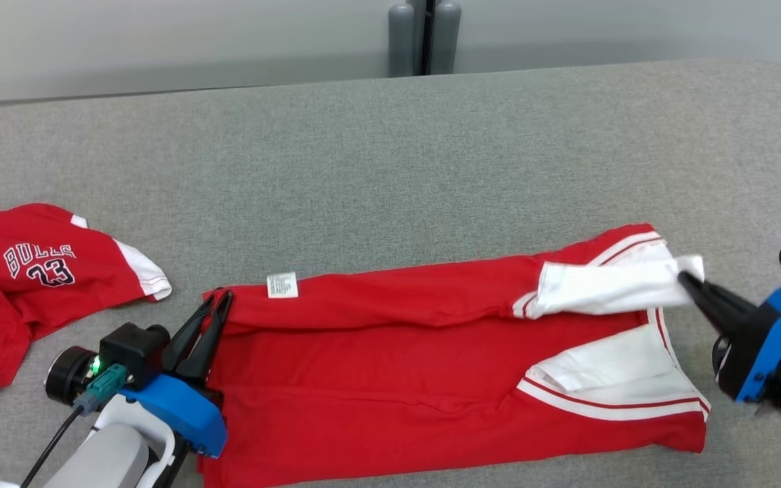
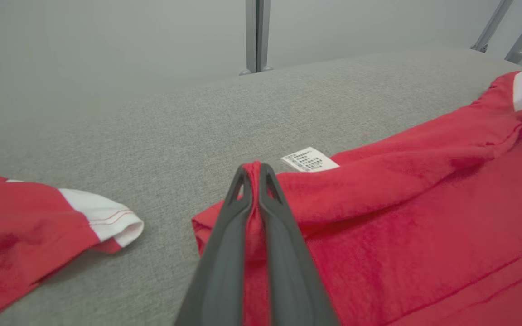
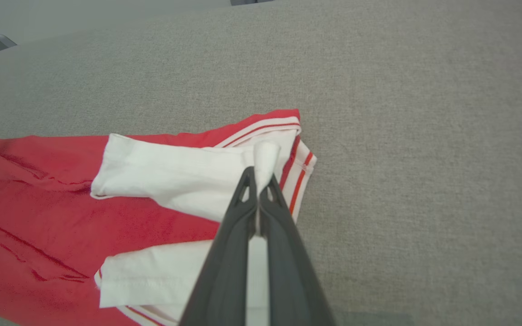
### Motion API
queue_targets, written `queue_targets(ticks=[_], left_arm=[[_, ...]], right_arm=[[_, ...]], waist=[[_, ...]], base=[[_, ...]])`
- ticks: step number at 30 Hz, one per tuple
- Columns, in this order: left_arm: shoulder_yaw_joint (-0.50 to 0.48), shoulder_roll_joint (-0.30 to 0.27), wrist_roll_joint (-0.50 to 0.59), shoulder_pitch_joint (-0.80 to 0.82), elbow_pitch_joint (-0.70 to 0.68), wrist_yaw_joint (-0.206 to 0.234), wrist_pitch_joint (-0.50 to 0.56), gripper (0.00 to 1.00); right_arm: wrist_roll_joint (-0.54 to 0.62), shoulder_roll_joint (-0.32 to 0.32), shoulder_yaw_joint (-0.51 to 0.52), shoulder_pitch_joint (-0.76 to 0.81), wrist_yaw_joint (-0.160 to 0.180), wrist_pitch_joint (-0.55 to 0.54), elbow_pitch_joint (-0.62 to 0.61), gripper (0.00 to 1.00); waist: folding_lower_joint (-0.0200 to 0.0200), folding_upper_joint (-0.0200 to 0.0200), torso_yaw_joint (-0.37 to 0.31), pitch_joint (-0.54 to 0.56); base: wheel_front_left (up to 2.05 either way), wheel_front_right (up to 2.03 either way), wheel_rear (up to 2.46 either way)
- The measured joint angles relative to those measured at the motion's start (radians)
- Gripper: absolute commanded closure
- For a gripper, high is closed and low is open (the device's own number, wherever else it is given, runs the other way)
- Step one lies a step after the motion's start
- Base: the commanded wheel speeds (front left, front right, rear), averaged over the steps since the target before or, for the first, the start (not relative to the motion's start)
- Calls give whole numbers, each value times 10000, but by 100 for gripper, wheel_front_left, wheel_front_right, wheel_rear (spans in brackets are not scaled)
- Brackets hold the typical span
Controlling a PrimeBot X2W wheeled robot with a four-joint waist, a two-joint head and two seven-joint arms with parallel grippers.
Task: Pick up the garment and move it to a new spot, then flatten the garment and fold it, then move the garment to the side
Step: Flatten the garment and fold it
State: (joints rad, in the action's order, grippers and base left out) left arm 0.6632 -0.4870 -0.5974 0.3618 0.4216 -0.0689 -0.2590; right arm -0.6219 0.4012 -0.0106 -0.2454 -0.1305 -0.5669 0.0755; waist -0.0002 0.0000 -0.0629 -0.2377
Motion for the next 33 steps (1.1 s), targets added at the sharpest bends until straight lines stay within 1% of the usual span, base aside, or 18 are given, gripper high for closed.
queue_targets(ticks=[8,9,10,11,12,13,17,20,25,30,33], left_arm=[[-654,293,194,-641,-33,157,-27,100],[-803,355,174,-734,-35,163,-27,100],[-941,410,167,-835,-27,194,-27,99],[-1081,477,167,-954,-38,245,-27,61],[-1252,566,167,-1077,-75,291,-27,36],[-1413,648,171,-1197,-127,345,-27,0],[-2174,1007,263,-1785,-453,525,-27,0],[-2788,1317,382,-2171,-763,596,-27,0],[-3718,1808,813,-2643,-1225,594,-29,0],[-4284,2077,1287,-2777,-1321,401,-29,0],[-4508,2105,1597,-2696,-1216,244,-29,0]], right_arm=[[391,-1030,688,1541,0,-731,-1256,100],[466,-1116,744,1675,0,-803,-1358,98],[593,-1181,802,1771,0,-878,-1430,57],[711,-1266,903,1848,0,-947,-1476,0],[788,-1329,955,1927,0,-980,-1532,0],[872,-1390,991,1990,0,-995,-1595,0],[1223,-1563,1172,2223,0,-846,-1802,0],[1499,-1695,1363,2336,0,-420,-1952,0],[1958,-2100,1701,2471,0,372,-1958,0],[2405,-2598,1973,2537,0,700,-1499,0],[3150,-2805,2328,2401,0,928,-807,0]], waist=[[1,0,-138,246],[1,0,-159,264],[1,1,-184,284],[1,0,-209,300],[1,0,-225,313],[1,0,-230,326],[1,0,-182,432],[2,0,-87,521],[1,0,84,763],[1,0,246,1024],[1,0,331,1142]], base=[[0,0,0],[0,0,0],[0,0,0],[0,0,0],[0,0,0],[0,0,0],[0,0,0],[0,0,0],[0,0,0],[0,0,0],[0,0,0]])
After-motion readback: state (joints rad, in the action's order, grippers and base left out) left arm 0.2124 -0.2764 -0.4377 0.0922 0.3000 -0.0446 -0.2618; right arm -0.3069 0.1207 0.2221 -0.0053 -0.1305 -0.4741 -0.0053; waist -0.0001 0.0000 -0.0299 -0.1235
